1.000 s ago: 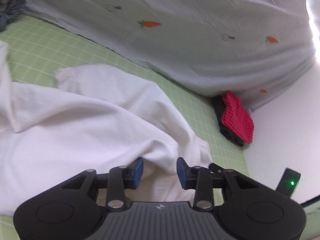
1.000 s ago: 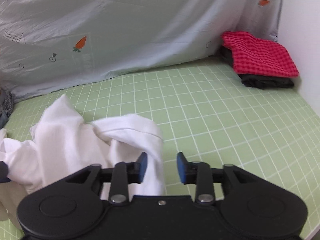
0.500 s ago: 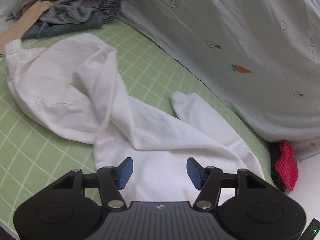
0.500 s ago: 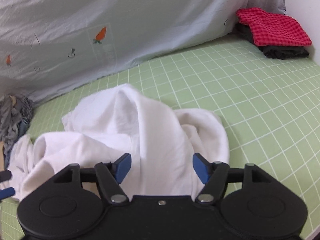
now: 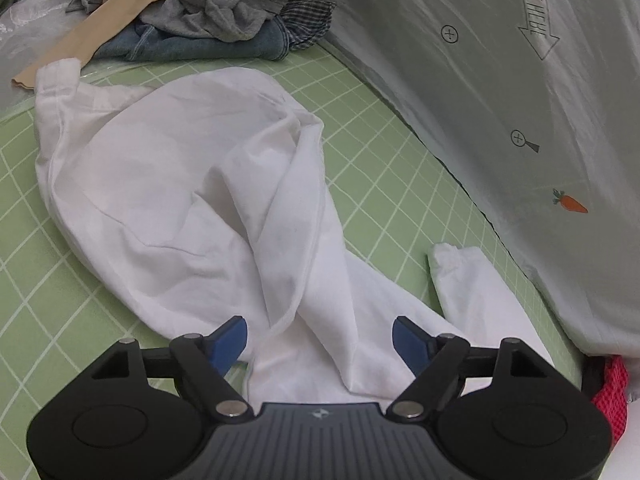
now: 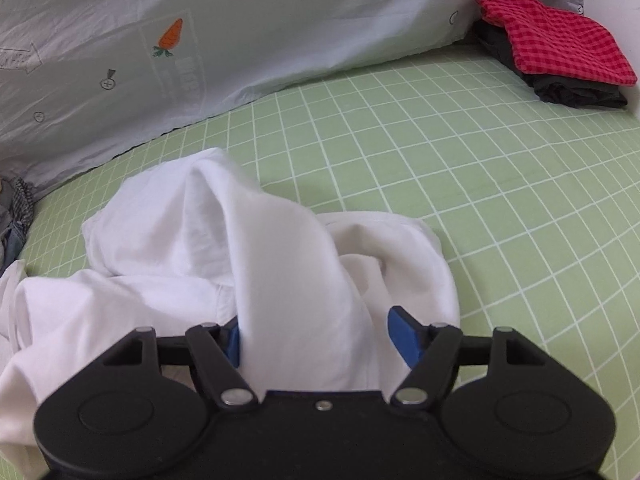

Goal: Fold clothes
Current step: 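Open both grippers to drop the white shirt on the mat, then grasp a white shirt edge with the left gripper and lift it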

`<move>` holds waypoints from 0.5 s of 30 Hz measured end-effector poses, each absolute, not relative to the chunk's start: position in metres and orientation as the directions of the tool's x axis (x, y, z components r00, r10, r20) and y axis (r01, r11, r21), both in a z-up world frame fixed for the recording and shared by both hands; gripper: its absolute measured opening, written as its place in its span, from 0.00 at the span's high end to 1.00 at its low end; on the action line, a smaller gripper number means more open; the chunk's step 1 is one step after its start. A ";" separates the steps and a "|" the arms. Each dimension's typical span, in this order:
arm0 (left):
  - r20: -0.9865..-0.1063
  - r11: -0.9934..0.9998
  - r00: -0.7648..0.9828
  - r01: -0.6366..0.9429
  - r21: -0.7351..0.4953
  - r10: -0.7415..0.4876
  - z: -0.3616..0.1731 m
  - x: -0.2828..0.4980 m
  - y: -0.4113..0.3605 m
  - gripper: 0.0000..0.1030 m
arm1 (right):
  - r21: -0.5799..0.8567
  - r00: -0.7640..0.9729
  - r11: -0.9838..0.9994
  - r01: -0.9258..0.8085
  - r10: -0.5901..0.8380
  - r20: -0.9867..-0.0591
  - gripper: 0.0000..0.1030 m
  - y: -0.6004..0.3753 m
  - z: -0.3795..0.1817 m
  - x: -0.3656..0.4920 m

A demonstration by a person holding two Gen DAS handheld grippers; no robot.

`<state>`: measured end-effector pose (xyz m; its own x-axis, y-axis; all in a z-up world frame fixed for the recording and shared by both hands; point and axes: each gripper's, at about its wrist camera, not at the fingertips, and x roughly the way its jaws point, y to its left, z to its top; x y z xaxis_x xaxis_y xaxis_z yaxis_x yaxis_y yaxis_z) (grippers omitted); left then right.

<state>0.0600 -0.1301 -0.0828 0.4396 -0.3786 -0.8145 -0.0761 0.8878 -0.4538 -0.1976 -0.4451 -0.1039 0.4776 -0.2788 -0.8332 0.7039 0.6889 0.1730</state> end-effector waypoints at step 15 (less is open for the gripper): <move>-0.855 0.890 0.433 -0.210 -0.404 -0.286 -0.116 0.126 -0.132 0.84 | 0.179 0.506 0.723 0.668 -0.264 -0.821 0.83 -0.506 -0.119 -0.143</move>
